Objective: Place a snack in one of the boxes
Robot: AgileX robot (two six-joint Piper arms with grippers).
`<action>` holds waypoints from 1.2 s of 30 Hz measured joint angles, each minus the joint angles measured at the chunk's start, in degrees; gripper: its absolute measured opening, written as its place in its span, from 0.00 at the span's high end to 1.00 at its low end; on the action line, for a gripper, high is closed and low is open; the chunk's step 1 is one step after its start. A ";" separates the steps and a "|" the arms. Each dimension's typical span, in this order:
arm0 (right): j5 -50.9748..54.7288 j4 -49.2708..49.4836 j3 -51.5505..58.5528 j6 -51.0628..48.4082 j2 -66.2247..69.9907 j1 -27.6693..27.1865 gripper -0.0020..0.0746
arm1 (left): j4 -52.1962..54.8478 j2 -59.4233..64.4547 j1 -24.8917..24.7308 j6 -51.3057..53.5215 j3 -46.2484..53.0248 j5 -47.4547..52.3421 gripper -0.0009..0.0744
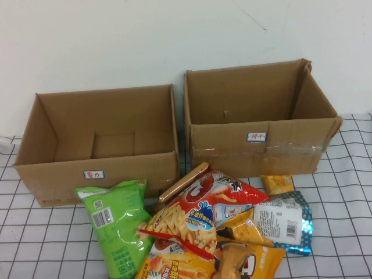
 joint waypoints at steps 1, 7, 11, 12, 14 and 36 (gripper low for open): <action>0.00 0.00 0.00 0.00 0.00 0.00 0.98 | 0.00 0.00 0.00 0.00 0.00 0.00 0.99; 0.00 1.41 0.00 0.00 0.00 0.00 0.98 | -0.05 0.00 0.00 -0.15 0.14 -1.11 0.99; 0.00 1.56 0.00 0.00 0.00 0.00 0.98 | -12.37 0.00 0.00 -4.07 0.33 -7.04 0.99; 0.00 1.65 0.00 0.00 0.00 0.00 0.98 | -16.59 0.00 0.00 -6.37 0.33 -9.13 0.99; 0.00 1.65 0.00 0.00 0.00 0.00 0.97 | -28.21 0.00 0.00 -10.55 0.33 -12.84 0.99; -0.10 2.62 0.00 0.00 0.00 0.00 0.97 | -41.80 12.88 0.00 16.58 -23.17 15.05 0.99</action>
